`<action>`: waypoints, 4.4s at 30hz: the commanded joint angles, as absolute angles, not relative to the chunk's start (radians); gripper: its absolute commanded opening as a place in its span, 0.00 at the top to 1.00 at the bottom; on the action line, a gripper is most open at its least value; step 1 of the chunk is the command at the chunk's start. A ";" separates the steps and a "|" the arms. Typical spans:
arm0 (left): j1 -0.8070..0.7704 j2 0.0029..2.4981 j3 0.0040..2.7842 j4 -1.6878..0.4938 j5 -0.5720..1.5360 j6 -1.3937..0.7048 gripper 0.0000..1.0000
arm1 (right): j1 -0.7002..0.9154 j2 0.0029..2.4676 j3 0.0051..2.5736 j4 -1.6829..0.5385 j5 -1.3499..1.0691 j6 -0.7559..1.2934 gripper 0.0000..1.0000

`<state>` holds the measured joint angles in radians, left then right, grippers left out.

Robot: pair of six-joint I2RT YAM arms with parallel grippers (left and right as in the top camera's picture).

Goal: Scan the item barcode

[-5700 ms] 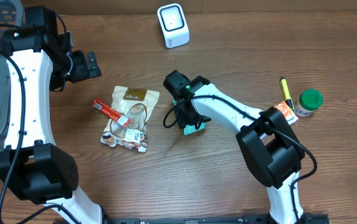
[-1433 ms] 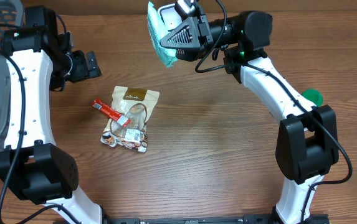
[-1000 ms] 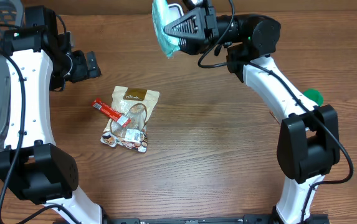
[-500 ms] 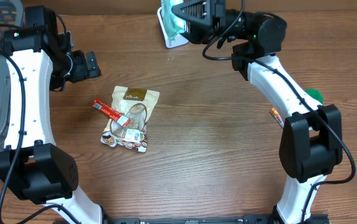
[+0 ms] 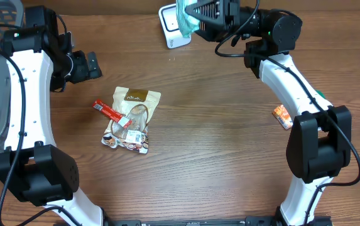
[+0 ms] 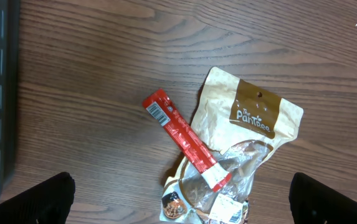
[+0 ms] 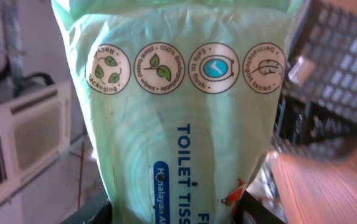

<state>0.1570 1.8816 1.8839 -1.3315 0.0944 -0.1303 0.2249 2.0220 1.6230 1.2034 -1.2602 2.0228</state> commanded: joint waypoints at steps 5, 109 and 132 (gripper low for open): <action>0.150 1.877 1.882 -1.330 0.101 -0.119 0.00 | 0.262 1.973 1.640 1.211 -1.532 2.030 0.55; 0.150 1.877 1.882 -1.330 0.101 -0.119 0.00 | 0.392 1.988 1.088 -0.301 -0.897 0.480 0.50; 0.149 1.877 1.882 -1.330 0.101 -0.119 0.00 | 0.642 1.937 1.411 -0.818 -0.009 0.466 0.41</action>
<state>0.1570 1.8816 1.8839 -1.3312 0.0944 -0.1303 0.5846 1.9553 1.3998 -0.7925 -0.2668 0.4206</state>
